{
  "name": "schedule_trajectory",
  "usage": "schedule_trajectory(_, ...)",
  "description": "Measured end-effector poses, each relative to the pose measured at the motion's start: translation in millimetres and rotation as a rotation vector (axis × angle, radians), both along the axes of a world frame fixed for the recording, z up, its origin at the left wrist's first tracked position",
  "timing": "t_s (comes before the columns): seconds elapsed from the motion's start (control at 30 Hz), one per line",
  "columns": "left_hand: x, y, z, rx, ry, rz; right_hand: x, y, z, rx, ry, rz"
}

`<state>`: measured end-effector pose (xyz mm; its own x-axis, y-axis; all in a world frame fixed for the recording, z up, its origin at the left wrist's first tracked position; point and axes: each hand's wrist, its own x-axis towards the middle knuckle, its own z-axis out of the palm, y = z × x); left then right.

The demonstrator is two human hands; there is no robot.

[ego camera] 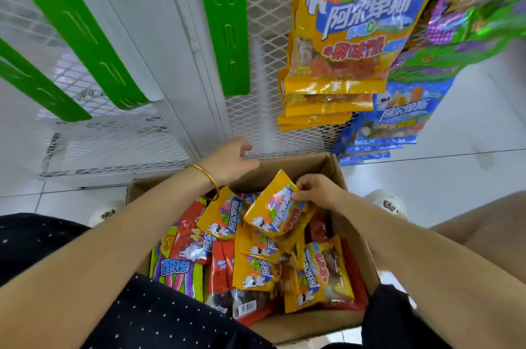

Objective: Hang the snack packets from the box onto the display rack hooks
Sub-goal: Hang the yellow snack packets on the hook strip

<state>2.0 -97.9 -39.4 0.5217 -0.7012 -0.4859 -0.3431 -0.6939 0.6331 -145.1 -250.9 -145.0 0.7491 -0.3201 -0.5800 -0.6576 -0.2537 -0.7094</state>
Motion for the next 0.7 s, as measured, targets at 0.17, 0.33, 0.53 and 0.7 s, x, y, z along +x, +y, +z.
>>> schedule_trajectory(0.17, -12.2, 13.5, 1.8, 0.006, 0.086, -0.108, -15.4, 0.1, 59.3, -0.002, -0.180, -0.010)
schedule_trajectory(0.33, -33.9, 15.9, 28.7, -0.292, -0.119, -0.060, -38.2, 12.0, 110.5, 0.023, -0.344, -0.093)
schedule_trajectory(0.53, -54.4, 12.3, 87.8, -0.414, -0.255, -0.265, -51.2, 26.7, 186.2, -0.065, -0.619, -0.080)
schedule_trajectory(0.7, -59.0, -3.5, 153.8, -0.495, -0.341, -0.306, -53.1, 22.2, 241.0, -0.193, -0.763, -0.090)
